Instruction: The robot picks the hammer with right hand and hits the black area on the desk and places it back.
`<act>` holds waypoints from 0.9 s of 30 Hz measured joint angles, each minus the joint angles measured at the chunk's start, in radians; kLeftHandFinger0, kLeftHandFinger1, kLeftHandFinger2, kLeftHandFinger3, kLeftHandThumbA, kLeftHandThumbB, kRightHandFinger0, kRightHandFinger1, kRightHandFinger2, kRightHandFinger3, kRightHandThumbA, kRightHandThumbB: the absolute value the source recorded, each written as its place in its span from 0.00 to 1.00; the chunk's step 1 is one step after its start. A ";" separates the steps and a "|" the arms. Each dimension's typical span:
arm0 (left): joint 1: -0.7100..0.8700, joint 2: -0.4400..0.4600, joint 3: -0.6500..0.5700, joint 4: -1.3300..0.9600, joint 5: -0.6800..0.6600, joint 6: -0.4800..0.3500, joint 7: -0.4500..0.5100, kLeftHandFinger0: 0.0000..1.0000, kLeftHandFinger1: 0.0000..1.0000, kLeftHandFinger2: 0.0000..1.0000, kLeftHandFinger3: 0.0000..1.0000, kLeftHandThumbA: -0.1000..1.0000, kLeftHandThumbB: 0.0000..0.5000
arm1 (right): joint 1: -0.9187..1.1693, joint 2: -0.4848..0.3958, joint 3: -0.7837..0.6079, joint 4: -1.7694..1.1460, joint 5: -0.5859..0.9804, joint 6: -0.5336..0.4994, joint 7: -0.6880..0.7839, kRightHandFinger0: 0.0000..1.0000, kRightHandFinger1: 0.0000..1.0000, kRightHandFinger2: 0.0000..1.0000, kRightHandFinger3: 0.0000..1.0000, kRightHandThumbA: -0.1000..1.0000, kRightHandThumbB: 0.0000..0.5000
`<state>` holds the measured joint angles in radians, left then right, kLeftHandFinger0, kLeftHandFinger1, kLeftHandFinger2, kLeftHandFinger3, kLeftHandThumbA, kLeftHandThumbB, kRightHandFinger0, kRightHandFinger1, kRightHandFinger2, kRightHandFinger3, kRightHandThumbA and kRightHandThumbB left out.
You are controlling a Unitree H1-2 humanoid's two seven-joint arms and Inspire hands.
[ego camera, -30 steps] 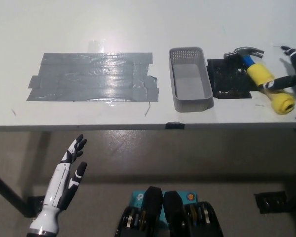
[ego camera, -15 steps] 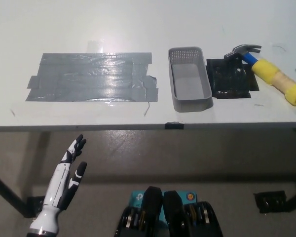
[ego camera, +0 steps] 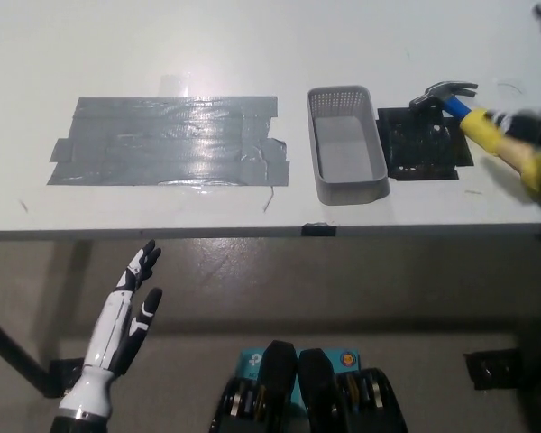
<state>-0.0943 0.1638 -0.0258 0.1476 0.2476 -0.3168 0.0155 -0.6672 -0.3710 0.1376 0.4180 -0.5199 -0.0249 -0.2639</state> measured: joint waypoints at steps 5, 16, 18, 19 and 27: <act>-0.029 -0.002 0.000 0.009 0.000 0.006 0.000 1.00 1.00 1.00 1.00 1.00 0.37 | 0.147 0.067 0.011 -0.177 -0.001 -0.002 0.001 1.00 1.00 1.00 1.00 1.00 0.56; -0.125 -0.002 0.005 0.020 -0.009 0.014 0.000 1.00 1.00 1.00 1.00 1.00 0.36 | 0.396 0.140 0.013 -0.568 -0.030 -0.067 -0.012 1.00 1.00 1.00 1.00 1.00 0.60; -0.136 -0.002 0.010 0.019 -0.015 0.015 0.000 1.00 1.00 1.00 1.00 1.00 0.34 | 0.426 0.157 0.013 -0.600 -0.027 -0.104 -0.017 1.00 1.00 1.00 1.00 1.00 0.51; -0.140 -0.002 0.012 0.019 -0.020 0.015 0.000 1.00 1.00 1.00 1.00 1.00 0.34 | 0.439 0.164 0.013 -0.596 -0.029 -0.125 -0.023 1.00 1.00 1.00 1.00 1.00 0.47; -0.098 -0.007 0.013 -0.015 -0.048 0.015 -0.001 1.00 1.00 1.00 1.00 1.00 0.31 | 0.503 0.166 0.015 -0.365 -0.054 -0.246 -0.077 1.00 1.00 1.00 1.00 1.00 0.55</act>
<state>-0.1919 0.1569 -0.0129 0.1326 0.2000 -0.3022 0.0148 -0.1637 -0.2046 0.1530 0.0525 -0.5743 -0.2707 -0.3405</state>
